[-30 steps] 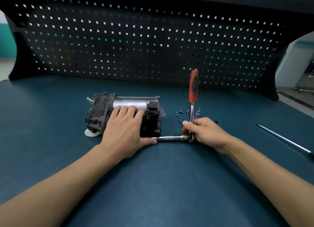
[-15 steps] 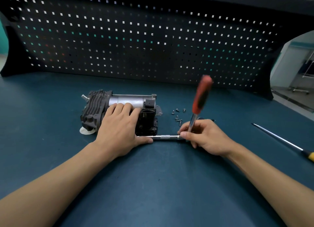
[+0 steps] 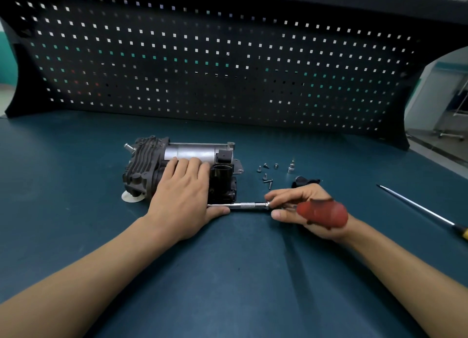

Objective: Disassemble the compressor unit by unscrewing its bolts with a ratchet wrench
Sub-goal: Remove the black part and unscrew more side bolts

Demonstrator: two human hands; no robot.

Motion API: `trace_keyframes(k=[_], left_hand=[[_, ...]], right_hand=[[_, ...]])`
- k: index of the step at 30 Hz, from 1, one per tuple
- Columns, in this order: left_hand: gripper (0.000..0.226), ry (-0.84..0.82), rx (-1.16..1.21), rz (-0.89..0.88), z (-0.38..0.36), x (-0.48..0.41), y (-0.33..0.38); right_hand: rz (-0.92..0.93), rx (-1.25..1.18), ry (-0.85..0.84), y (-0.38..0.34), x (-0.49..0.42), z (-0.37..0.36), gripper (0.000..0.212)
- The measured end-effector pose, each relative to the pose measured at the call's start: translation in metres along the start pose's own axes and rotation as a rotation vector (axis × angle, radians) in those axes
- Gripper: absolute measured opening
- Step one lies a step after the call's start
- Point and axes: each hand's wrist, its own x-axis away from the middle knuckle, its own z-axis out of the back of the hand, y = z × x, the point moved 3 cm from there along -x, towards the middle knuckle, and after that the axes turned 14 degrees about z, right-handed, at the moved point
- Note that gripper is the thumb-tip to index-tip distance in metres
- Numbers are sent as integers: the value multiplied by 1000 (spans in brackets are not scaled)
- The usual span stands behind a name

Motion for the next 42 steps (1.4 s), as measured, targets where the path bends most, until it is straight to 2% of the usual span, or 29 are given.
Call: trace_keyframes(k=[5,10,23,25,29,33,37,42], left_hand=[[87,3,6,12,1,0,1],[90,-18,-1,10,1,-1,1],[93,-34,-7,9,4,-1,1],[93,-32,1,9,4,-1,1],[92,-40,0,10,5,-1,1],[93,-39,1,5,4,-1,1],[94,-40,7,4,3,-1,1],[96,-44,7,6,2,-2,0]], right_hand=[[-171,-5,234,4,-12,-6,8],[-237,-68,318,4,-17,-9,22],[-329,-83,300,8,-20,-8,37],[-301,-86,248,7,-17,-5,33],[-226,-128,205,-1,-12,-2,6],[-179,-155,188,-9,-8,-1,25],[-156,-149,152,-9,-4,1,12],[-107,-91,92,-6,-1,2,8]])
